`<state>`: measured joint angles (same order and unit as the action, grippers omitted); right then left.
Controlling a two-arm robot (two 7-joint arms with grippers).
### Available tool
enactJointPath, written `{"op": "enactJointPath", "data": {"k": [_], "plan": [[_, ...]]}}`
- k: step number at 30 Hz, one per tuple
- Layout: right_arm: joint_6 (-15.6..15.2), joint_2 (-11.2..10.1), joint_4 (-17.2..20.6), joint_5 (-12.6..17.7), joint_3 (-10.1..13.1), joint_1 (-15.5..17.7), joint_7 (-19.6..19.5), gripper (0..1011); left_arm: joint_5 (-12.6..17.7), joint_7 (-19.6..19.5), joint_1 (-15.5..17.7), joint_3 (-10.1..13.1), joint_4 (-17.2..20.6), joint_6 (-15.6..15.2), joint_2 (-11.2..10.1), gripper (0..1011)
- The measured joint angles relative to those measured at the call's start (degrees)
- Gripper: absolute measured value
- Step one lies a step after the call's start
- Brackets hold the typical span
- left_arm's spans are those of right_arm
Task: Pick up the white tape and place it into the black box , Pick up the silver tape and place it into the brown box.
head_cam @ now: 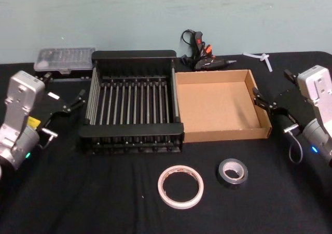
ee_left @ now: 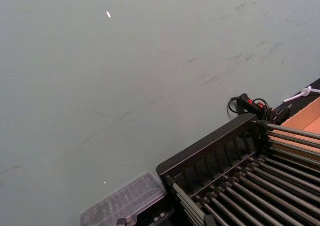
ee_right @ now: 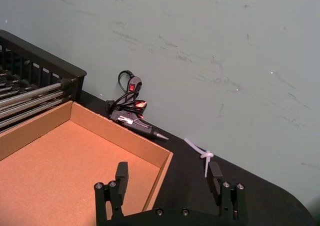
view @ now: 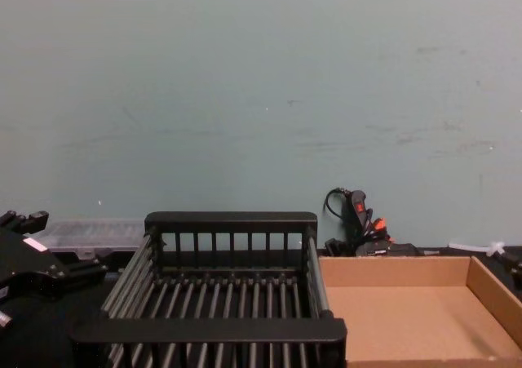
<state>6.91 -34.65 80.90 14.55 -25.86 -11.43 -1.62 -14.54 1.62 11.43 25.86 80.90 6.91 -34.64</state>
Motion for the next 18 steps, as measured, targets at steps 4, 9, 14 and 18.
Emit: {"op": "enactJointPath", "data": {"k": [4,9,14,18], "plan": [[0.0,0.0,0.0,0.0,0.0,0.0,0.0,1002,0.0,0.0,0.0,0.0,0.0,0.0,0.0,1001],[0.0,0.0,0.0,0.0,0.0,0.0,0.0,1002,0.0,0.0,0.0,0.0,0.0,0.0,0.0,1001],[0.0,0.0,0.0,0.0,0.0,0.0,0.0,1002,0.0,0.0,0.0,0.0,0.0,0.0,0.0,1001],[0.0,0.0,0.0,0.0,0.0,0.0,0.0,1002,0.0,0.0,0.0,0.0,0.0,0.0,0.0,1001]]}}
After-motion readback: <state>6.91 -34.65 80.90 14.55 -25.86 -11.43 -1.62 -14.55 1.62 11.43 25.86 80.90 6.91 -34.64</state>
